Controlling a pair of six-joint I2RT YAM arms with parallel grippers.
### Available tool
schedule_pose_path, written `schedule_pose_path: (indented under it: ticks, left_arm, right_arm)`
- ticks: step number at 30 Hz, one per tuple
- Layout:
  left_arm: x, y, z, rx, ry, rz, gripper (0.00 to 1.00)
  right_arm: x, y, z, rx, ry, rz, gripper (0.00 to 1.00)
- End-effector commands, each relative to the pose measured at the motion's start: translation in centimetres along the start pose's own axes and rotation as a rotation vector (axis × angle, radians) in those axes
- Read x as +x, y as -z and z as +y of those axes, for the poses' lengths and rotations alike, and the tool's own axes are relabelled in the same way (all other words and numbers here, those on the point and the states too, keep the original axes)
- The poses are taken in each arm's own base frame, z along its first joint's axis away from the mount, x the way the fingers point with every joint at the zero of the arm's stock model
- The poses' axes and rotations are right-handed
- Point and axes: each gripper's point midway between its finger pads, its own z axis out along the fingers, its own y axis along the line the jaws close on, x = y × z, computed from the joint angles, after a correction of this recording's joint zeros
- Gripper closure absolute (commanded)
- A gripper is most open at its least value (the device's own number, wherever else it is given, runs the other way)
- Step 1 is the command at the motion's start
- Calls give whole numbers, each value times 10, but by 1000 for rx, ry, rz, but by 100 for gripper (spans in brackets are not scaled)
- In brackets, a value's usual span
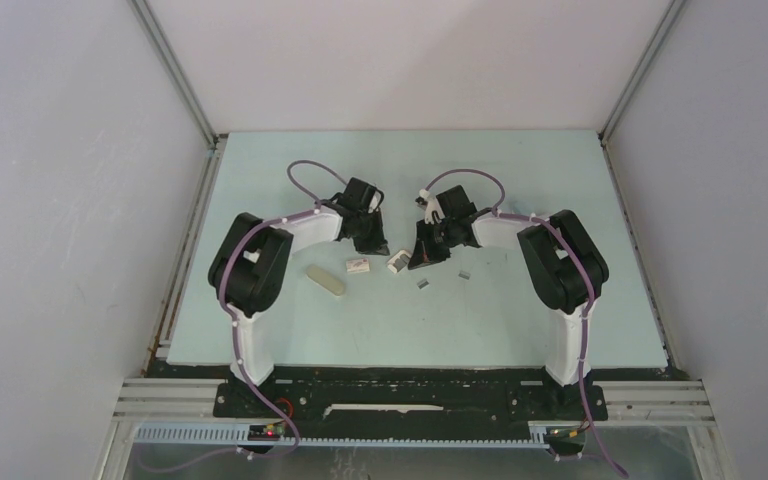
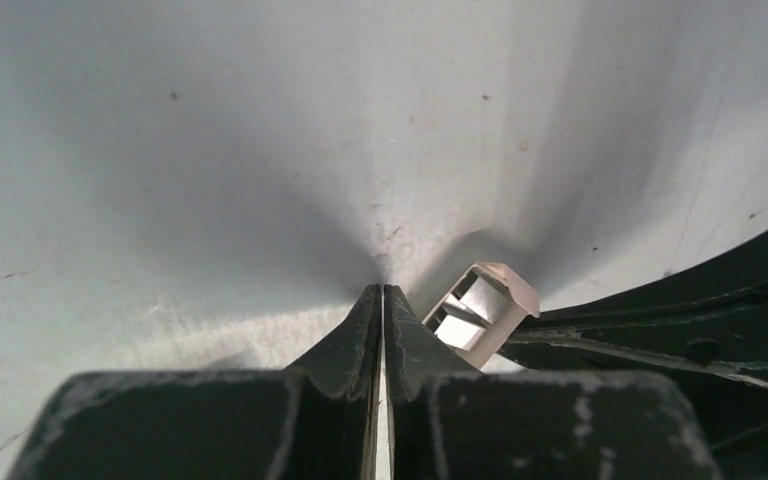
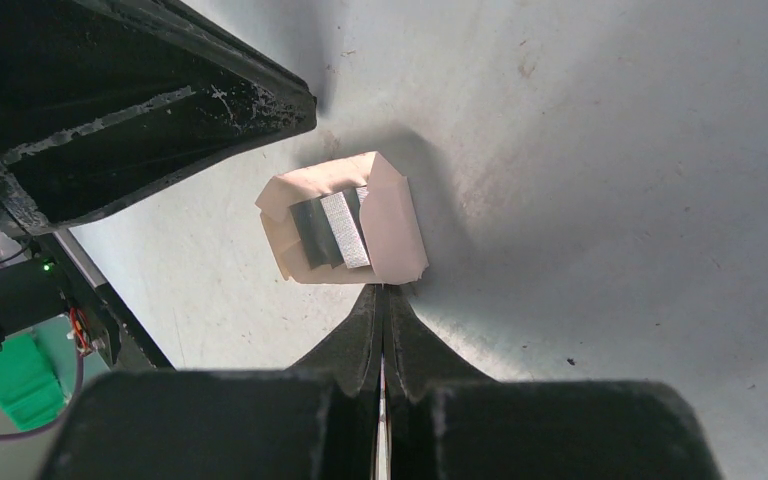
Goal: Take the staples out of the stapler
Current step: Adjust the staple box at the center of the board.
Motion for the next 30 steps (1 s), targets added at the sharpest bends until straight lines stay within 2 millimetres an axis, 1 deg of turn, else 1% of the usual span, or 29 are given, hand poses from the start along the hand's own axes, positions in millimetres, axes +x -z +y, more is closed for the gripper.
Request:
schedule_pose_path:
  ticks: [1, 5, 10, 18, 25, 30]
  left_arm:
    - [0, -2, -17, 61, -50, 26, 93]
    - [7, -7, -22, 79, -56, 54, 93]
    - [13, -6, -30, 108, -74, 74, 94]
    - [10, 3, -41, 137, -92, 61, 94]
    - [13, 0, -33, 107, -86, 69, 93]
    - [6, 3, -23, 42, -68, 41, 90]
  right_arm:
    - [3, 2, -8, 49, 19, 4, 100]
    - [3, 1, -8, 49, 19, 5, 100]
    - [3, 1, -7, 49, 21, 5, 100]
    - [3, 1, -8, 51, 24, 3, 100]
    - [2, 1, -7, 48, 32, 3, 100]
    - [2, 2, -5, 43, 39, 2, 100]
